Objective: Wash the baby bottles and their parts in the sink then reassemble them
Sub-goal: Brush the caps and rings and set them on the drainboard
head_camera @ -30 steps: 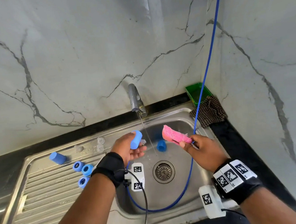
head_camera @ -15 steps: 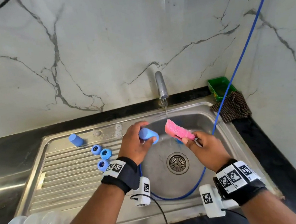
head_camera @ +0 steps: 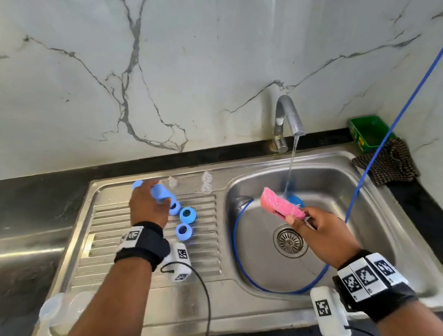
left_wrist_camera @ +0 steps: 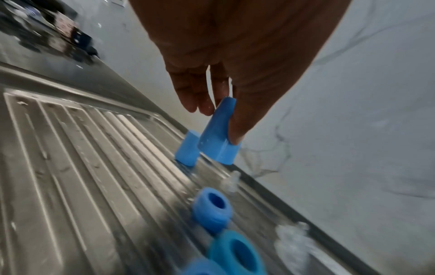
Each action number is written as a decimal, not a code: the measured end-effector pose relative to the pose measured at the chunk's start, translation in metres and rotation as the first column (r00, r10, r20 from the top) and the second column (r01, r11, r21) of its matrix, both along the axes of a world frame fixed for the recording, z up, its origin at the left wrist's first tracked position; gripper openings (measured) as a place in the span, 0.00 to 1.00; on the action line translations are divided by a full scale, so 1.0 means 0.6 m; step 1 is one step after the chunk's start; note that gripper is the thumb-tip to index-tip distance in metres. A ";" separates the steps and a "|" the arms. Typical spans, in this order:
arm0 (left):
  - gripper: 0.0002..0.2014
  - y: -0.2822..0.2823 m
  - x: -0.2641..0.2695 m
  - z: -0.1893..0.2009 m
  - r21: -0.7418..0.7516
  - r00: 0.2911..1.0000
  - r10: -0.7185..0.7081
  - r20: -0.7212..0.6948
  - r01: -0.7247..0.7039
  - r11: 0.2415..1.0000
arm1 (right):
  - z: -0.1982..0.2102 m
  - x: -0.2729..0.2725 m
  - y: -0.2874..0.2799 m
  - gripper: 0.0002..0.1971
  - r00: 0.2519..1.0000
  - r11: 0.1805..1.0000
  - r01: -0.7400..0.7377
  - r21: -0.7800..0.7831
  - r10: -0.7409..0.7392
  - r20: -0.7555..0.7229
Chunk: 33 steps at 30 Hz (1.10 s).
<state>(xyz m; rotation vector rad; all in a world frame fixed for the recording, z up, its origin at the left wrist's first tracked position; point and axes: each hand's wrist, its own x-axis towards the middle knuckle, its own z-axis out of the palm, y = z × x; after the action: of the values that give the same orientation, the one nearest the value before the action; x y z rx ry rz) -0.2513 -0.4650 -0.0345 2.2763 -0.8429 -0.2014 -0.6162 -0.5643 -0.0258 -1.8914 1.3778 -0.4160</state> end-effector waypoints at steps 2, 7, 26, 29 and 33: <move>0.23 0.007 0.053 -0.020 0.108 0.999 0.054 0.011 -0.054 0.993 | 0.001 0.005 0.001 0.17 1.000 1.000 0.002 -0.009 -0.002 -0.006; 0.22 0.008 0.120 -0.047 0.281 0.997 0.074 -0.001 -0.070 0.957 | 0.011 0.005 -0.004 0.15 1.000 1.000 0.001 -0.018 -0.001 -0.031; 0.18 -0.060 -0.131 0.001 -0.074 0.959 -0.284 -0.027 0.281 0.957 | 0.006 -0.083 -0.042 0.14 0.983 0.983 0.179 0.032 -0.177 -0.045; 0.12 -0.097 -0.238 -0.019 -0.070 0.882 -0.455 -0.118 0.450 0.890 | 0.010 -0.112 -0.062 0.14 0.973 0.974 0.225 0.014 -0.223 -0.064; 0.13 -0.151 -0.345 -0.070 0.052 0.786 -0.555 -0.271 0.588 0.807 | -0.005 -0.154 -0.089 0.16 0.967 0.968 0.248 0.036 -0.244 -0.078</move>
<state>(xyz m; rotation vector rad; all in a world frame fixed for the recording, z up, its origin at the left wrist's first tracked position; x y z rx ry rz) -0.4585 -0.5555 -0.0764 1.9860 -1.4046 -0.8218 -0.7087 -0.6176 -0.0290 -1.7188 1.6657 -0.4357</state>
